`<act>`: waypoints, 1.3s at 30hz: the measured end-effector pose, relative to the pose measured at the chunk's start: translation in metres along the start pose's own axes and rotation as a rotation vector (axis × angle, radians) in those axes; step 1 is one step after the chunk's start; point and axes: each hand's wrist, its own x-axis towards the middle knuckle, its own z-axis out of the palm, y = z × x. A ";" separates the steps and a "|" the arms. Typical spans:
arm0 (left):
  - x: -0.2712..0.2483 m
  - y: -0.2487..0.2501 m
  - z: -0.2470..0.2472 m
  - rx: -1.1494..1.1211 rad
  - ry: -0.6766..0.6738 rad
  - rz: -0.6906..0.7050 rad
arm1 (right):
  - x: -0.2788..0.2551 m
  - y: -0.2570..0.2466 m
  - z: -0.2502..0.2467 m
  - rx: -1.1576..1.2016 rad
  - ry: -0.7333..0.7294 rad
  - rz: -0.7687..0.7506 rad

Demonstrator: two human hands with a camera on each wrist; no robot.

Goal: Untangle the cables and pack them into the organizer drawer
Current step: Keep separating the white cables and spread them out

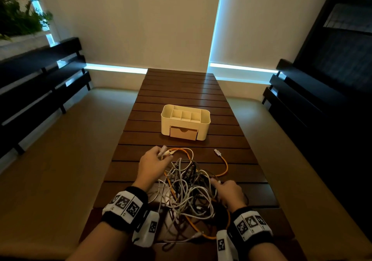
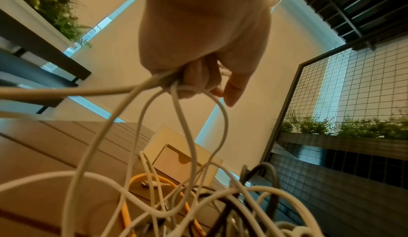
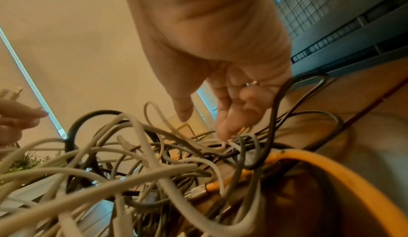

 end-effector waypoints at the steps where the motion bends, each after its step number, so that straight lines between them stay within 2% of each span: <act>1: -0.002 0.002 0.003 -0.034 -0.021 0.008 | 0.002 -0.001 0.005 0.016 -0.044 0.027; 5: -0.011 0.013 0.009 -0.218 -0.072 0.006 | 0.002 -0.009 0.013 0.216 -0.117 0.088; 8: -0.014 0.021 0.009 -0.319 -0.122 -0.040 | -0.002 -0.014 0.006 0.217 -0.097 0.116; 11: -0.018 0.027 0.008 -0.453 -0.174 -0.081 | -0.014 -0.022 -0.009 0.381 -0.212 0.117; 14: -0.016 0.028 0.008 -0.531 -0.190 -0.108 | -0.035 -0.037 -0.034 0.496 -0.263 0.039; 16: -0.014 0.028 0.008 -0.569 -0.215 -0.126 | -0.052 -0.050 -0.054 0.526 -0.256 -0.067; 19: -0.016 0.030 0.006 -0.655 -0.295 -0.091 | -0.074 -0.062 -0.075 0.600 -0.299 -0.216; 22: -0.019 0.034 0.004 -0.775 -0.347 -0.085 | -0.089 -0.067 -0.086 0.646 -0.384 -0.294; 23: -0.021 0.036 0.005 -0.806 -0.352 -0.082 | -0.094 -0.070 -0.087 0.556 -0.346 -0.314; 24: -0.021 0.037 0.006 -0.819 -0.352 -0.084 | -0.096 -0.072 -0.086 0.361 -0.246 -0.340; 26: -0.022 0.039 0.008 -0.797 -0.347 -0.076 | -0.097 -0.073 -0.084 -0.223 0.034 -0.415; 27: -0.023 0.040 0.009 -0.779 -0.348 -0.063 | -0.099 -0.073 -0.082 -0.385 0.086 -0.448; 28: -0.024 0.040 0.010 -0.764 -0.351 -0.054 | -0.099 -0.072 -0.081 -0.399 0.051 -0.489; 29: -0.024 0.039 0.011 -0.751 -0.353 -0.050 | -0.097 -0.070 -0.081 -0.314 -0.063 -0.542; 30: -0.025 0.038 0.011 -0.739 -0.355 -0.049 | -0.098 -0.070 -0.081 -0.081 -0.183 -0.569; 31: -0.026 0.037 0.011 -0.733 -0.355 -0.049 | -0.102 -0.070 -0.081 0.197 -0.240 -0.570; 32: -0.026 0.037 0.011 -0.733 -0.352 -0.054 | -0.103 -0.070 -0.079 0.434 -0.188 -0.559; 33: -0.027 0.037 0.012 -0.735 -0.349 -0.055 | -0.102 -0.072 -0.078 0.588 -0.067 -0.533; 35: -0.030 0.039 0.012 -0.759 -0.344 -0.044 | -0.098 -0.074 -0.071 0.720 0.110 -0.524; 37: -0.031 0.041 0.015 -0.800 -0.341 -0.025 | -0.097 -0.076 -0.061 0.771 0.114 -0.544; 39: -0.032 0.043 0.019 -0.795 -0.329 0.009 | -0.098 -0.078 -0.050 0.824 0.055 -0.537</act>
